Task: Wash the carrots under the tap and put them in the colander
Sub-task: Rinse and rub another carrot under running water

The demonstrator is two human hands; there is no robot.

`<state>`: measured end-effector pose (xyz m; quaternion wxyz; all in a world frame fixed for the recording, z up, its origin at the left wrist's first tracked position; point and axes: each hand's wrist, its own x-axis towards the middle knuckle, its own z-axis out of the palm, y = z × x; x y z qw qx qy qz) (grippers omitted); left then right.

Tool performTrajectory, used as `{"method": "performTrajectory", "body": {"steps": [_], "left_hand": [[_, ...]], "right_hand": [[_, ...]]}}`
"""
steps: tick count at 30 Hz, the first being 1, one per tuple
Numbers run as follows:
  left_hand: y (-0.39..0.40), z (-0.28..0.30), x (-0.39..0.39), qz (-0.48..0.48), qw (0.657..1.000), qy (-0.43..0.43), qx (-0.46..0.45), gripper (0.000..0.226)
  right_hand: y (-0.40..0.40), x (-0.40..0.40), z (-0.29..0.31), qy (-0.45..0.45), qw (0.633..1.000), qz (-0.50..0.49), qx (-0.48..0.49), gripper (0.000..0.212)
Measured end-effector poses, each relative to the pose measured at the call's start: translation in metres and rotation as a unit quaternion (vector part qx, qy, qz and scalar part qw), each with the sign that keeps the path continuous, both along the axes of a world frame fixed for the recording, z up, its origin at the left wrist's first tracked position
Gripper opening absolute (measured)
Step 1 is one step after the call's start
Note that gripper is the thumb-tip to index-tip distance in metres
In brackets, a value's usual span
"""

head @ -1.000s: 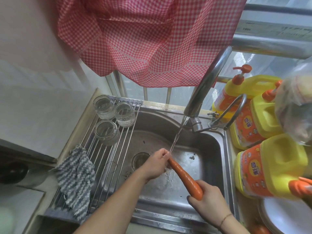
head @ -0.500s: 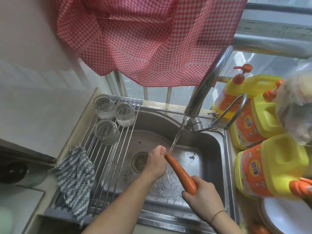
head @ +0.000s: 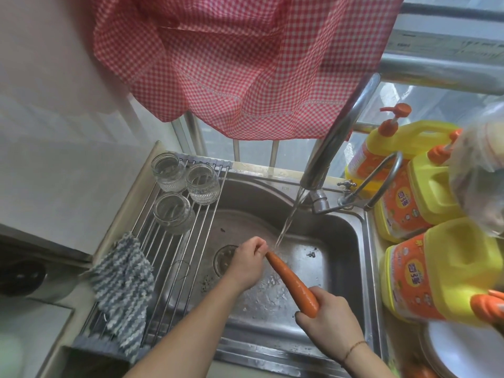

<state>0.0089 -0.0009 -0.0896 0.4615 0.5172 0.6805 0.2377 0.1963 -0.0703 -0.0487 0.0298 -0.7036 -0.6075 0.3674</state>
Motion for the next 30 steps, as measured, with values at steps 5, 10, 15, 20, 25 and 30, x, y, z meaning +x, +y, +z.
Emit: {"method": "performTrajectory", "body": {"steps": [5,10,15,20,25,30], "left_hand": [[0.002,0.001,0.009,0.021,1.0,0.018,0.011,0.029],[-0.005,-0.001,0.019,0.063,0.996,0.026,0.059,0.031],[-0.007,-0.004,0.02,0.118,0.987,-0.112,-0.011,0.038],[-0.01,-0.002,0.01,0.059,0.991,-0.115,-0.014,0.041],[-0.01,0.001,-0.001,0.022,0.996,-0.069,0.051,0.033],[-0.009,0.003,-0.009,-0.049,0.993,-0.025,0.109,0.016]], "right_hand": [[0.0,-0.004,0.001,0.01,1.0,-0.012,0.011,0.016],[-0.002,-0.006,0.002,0.038,0.999,-0.026,0.013,0.013],[-0.007,-0.002,-0.003,0.104,0.994,-0.045,0.007,0.015],[-0.011,0.005,-0.002,0.121,0.992,-0.043,0.012,0.019],[-0.011,0.009,-0.001,0.119,0.992,-0.039,0.023,0.021],[-0.009,0.011,-0.001,0.111,0.993,-0.037,0.018,0.017]]}}
